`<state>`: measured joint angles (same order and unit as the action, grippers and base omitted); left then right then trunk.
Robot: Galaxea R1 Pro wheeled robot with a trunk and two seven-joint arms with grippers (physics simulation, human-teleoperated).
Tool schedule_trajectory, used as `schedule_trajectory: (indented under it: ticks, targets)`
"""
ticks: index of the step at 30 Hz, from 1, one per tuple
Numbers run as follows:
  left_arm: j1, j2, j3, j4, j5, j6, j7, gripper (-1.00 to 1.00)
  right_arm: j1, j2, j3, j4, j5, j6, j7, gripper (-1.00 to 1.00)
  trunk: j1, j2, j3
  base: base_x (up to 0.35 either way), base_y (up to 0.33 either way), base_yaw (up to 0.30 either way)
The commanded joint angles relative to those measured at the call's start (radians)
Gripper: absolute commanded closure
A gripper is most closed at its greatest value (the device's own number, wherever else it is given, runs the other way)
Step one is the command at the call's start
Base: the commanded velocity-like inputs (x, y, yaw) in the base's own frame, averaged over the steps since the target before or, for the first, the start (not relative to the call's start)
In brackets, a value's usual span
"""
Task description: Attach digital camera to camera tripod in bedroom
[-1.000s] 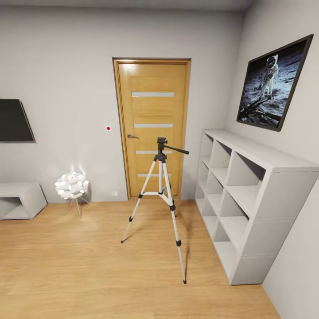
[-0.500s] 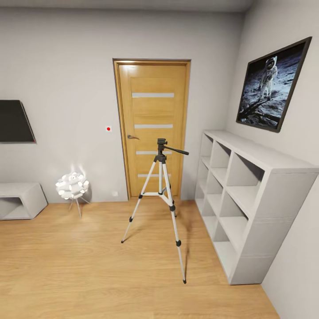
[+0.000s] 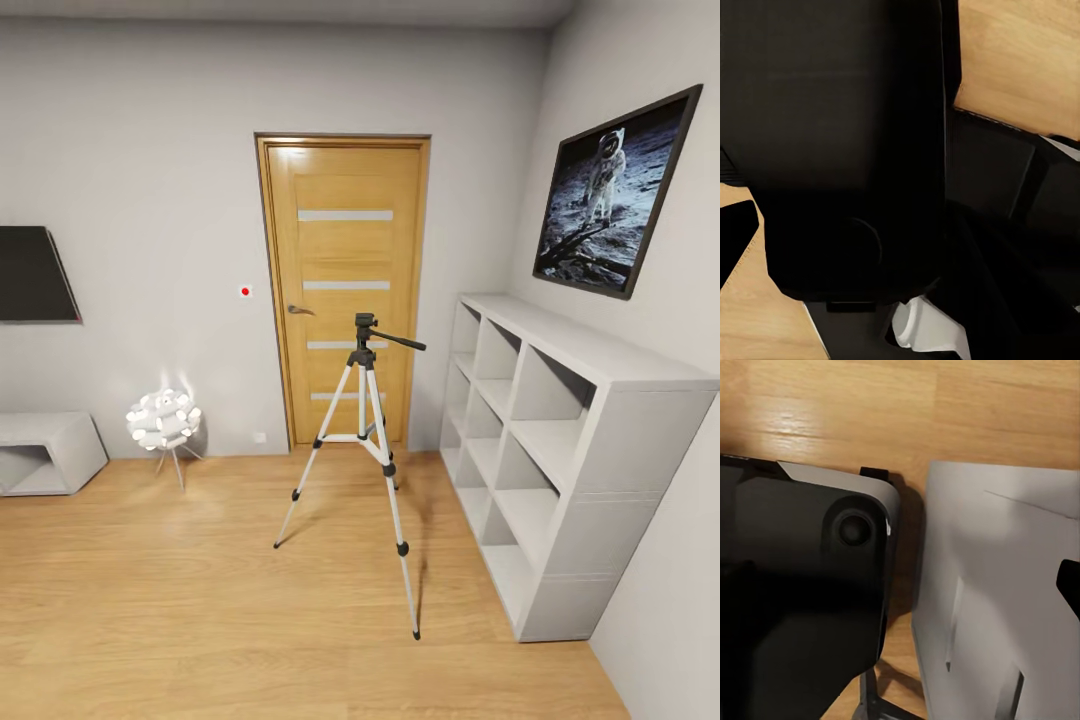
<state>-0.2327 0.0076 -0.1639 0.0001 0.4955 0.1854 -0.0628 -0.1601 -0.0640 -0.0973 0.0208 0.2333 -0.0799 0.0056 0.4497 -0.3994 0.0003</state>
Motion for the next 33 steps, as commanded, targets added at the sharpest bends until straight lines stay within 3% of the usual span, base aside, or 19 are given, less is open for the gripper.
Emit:
schedule_trajectory:
  ticks: [1,28,33]
  targets:
    - [0.000,0.002,-0.008,0.000,0.007,0.002,-0.003,1.00,-0.001,0.000,-0.009,0.002,0.009,-0.005,0.001,-1.00,0.000,-0.001,0.000,0.000,0.000,0.000]
    - [0.001,0.018,0.002,-0.013,0.005,-0.017,0.003,1.00,-0.001,-0.004,-0.007,0.002,0.014,-0.006,0.002,-1.00,0.000,-0.001,0.000,0.000,0.000,0.000]
    - [0.001,0.018,-0.002,-0.009,0.007,-0.105,0.003,1.00,-0.001,-0.005,-0.007,0.002,0.014,-0.006,0.002,-1.00,0.000,-0.001,0.000,0.000,0.000,0.000]
